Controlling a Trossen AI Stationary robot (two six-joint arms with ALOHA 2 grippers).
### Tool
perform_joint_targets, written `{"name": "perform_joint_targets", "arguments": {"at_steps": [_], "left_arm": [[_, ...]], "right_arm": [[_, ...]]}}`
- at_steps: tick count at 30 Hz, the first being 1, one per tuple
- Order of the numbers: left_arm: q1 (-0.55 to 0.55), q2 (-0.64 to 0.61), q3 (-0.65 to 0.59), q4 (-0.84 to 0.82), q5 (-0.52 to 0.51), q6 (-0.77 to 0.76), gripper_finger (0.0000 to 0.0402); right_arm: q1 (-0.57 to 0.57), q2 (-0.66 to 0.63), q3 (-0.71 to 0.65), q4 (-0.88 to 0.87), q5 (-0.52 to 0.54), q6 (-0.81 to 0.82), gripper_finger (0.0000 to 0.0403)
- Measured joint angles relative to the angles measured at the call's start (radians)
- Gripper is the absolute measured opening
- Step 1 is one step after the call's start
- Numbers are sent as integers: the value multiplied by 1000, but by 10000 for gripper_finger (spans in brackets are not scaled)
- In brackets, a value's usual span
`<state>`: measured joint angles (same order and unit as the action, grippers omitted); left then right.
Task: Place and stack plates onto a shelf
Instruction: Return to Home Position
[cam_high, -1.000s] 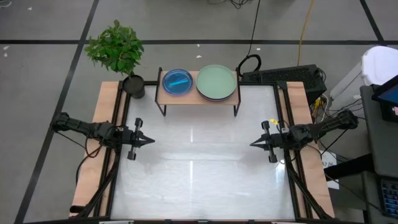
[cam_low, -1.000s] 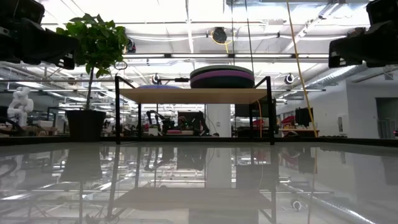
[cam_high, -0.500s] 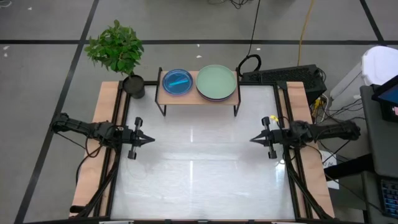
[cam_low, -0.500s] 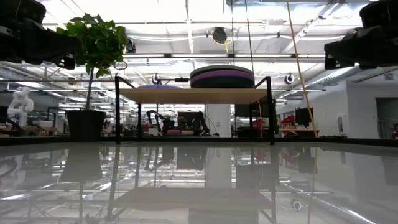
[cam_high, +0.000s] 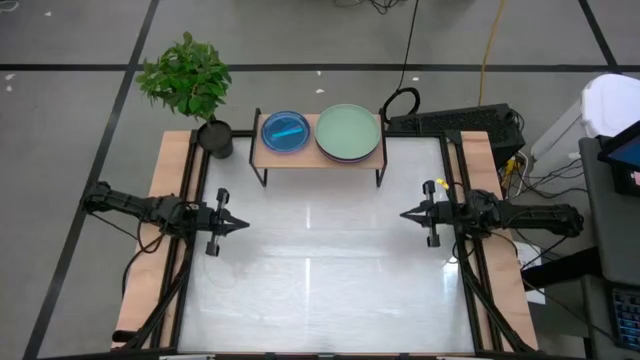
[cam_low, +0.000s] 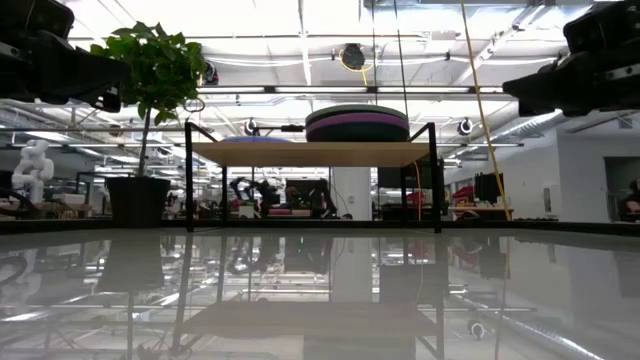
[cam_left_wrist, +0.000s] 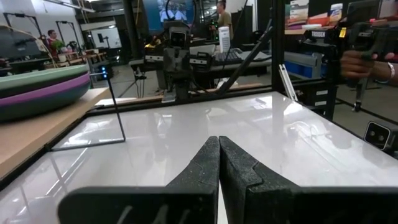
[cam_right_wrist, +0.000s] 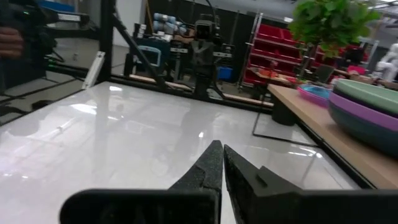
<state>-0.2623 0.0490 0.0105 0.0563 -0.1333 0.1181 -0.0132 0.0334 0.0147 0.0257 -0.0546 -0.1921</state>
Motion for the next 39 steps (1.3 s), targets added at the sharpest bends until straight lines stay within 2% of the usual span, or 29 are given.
{"name": "perform_joint_targets", "arguments": {"at_steps": [7, 18, 25, 32, 39], "left_arm": [[0, 0, 0, -1, 0, -2, 3], [8, 0, 2, -22, -6, 21, 3], [80, 0, 1, -7, 10, 31, 3], [164, -43, 0, -25, 132, 17, 3], [218, -44, 1, -45, 131, -8, 3]], "right_arm": [[-45, 1, 0, -7, 31, -5, 0], [-47, 70, 0, -7, 28, 43, 0], [-46, 79, 0, 6, 27, 49, 0], [-46, 79, 0, 8, 26, 49, 0], [-46, 79, 0, 9, 26, 49, 0]]}}
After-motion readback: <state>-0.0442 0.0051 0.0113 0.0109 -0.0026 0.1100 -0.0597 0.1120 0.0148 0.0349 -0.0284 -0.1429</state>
